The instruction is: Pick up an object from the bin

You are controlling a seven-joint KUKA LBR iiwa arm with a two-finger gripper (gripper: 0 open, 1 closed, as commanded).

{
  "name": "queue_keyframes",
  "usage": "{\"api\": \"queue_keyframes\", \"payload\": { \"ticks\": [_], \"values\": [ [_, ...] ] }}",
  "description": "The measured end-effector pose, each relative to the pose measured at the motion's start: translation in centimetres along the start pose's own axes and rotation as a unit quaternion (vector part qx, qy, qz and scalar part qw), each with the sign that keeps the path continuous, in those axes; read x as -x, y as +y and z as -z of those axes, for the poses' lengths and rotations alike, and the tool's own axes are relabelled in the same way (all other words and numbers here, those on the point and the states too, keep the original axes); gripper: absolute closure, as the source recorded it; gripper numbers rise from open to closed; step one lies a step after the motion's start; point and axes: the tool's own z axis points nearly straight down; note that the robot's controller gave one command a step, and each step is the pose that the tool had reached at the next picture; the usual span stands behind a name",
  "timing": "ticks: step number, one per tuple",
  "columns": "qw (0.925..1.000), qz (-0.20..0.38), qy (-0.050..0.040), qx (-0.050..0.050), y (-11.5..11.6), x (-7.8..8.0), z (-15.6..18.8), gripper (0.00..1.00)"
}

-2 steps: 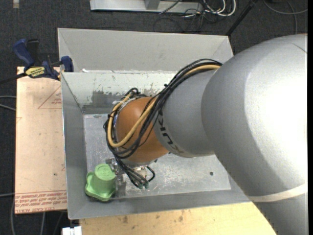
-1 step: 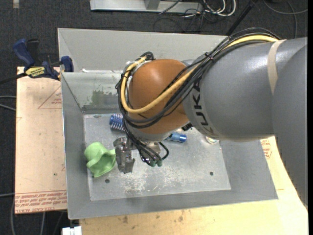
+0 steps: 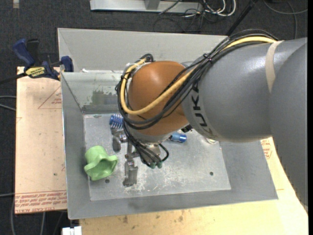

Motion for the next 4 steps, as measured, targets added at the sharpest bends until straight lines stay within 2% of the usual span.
{"api": "queue_keyframes", "payload": {
  "ticks": [1, 2, 3, 4],
  "values": [
    [0.9998, -0.017, 0.0038, -0.001, 0.6, 2.7, -13.4, 0.0],
    [0.9999, -0.013, -0.0001, 0.001, 3.9, 3.1, -12.9, 0.0],
    [0.9999, -0.016, 0.0004, 0.0, 3.7, 3.1, -13.0, 1.0],
    [0.9999, -0.012, -0.004, 0.001, 4.1, 3.2, 1.4, 1.0]
  ]
}}
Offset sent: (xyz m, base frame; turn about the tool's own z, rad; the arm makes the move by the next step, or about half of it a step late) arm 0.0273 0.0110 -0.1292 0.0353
